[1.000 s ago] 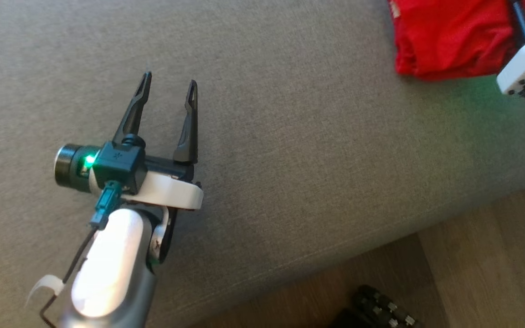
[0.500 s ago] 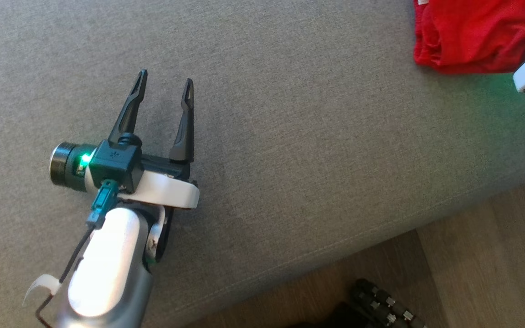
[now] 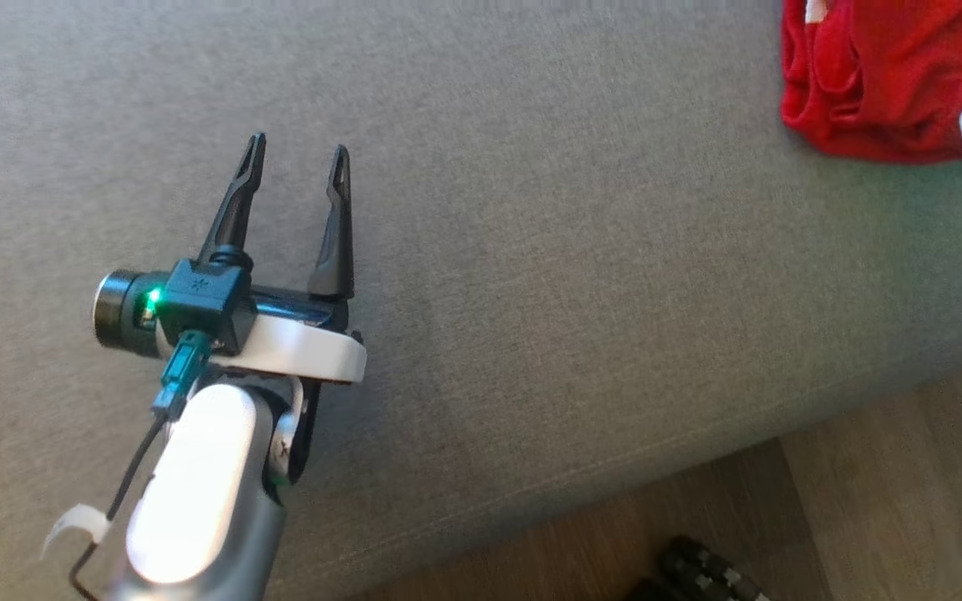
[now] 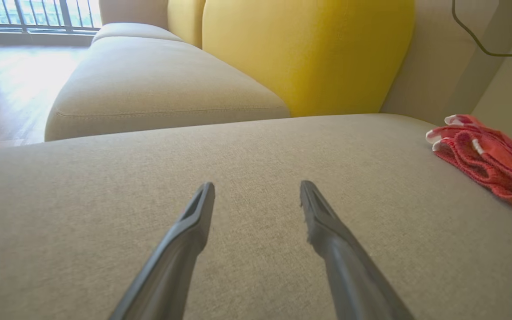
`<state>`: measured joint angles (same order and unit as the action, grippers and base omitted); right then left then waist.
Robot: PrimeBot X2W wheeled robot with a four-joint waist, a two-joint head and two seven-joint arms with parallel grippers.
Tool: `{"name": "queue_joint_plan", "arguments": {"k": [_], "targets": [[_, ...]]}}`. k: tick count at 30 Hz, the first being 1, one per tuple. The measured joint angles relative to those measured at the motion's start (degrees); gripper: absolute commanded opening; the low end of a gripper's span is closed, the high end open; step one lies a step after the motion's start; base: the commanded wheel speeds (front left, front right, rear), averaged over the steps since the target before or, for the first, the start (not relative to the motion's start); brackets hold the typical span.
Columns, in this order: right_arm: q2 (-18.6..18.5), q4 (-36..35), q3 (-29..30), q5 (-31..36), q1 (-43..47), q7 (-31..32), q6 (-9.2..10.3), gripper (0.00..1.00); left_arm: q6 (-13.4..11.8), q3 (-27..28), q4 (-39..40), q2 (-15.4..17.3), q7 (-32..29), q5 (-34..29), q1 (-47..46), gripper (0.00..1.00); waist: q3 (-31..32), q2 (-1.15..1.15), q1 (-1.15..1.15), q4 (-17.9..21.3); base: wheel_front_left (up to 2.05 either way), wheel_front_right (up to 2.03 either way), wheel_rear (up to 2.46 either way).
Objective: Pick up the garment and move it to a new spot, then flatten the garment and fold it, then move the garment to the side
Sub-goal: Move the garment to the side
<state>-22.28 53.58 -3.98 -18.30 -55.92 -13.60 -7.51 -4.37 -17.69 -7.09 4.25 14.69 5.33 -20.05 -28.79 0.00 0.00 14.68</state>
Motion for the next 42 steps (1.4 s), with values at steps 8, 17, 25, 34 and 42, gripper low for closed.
{"name": "queue_joint_plan", "arguments": {"k": [8,17,25,34,42], "targets": [[4.65,-10.99,-4.36,0.58,3.50,0.00,0.00,1.00,-1.48,0.78,0.83,-1.13,0.00,3.27,4.45,1.00,8.09,0.00,-0.01,-5.02,0.00,0.00,0.00],[8.40,-20.96,-5.77,1.32,19.25,0.46,0.00,1.00,-3.30,4.27,3.03,-1.48,0.01,5.48,12.45,1.00,16.96,0.00,-0.01,-12.78,0.00,0.00,0.00],[14.12,-29.28,1.26,8.35,35.35,-0.38,0.00,1.00,-2.67,7.05,3.91,-1.45,0.00,5.90,18.86,1.00,23.58,0.00,-0.01,-18.43,0.00,0.00,0.00],[18.86,-38.06,7.44,12.90,48.58,-0.80,0.00,1.00,-1.10,7.03,3.75,-1.44,0.00,6.05,21.58,1.00,27.44,0.00,-0.01,-21.57,0.00,0.00,0.00],[19.27,-40.20,7.51,12.50,49.58,-0.86,0.00,1.00,-1.14,6.91,4.42,-1.44,0.00,6.01,22.41,1.00,28.04,0.00,-0.01,-21.12,0.00,0.00,0.00]]}}
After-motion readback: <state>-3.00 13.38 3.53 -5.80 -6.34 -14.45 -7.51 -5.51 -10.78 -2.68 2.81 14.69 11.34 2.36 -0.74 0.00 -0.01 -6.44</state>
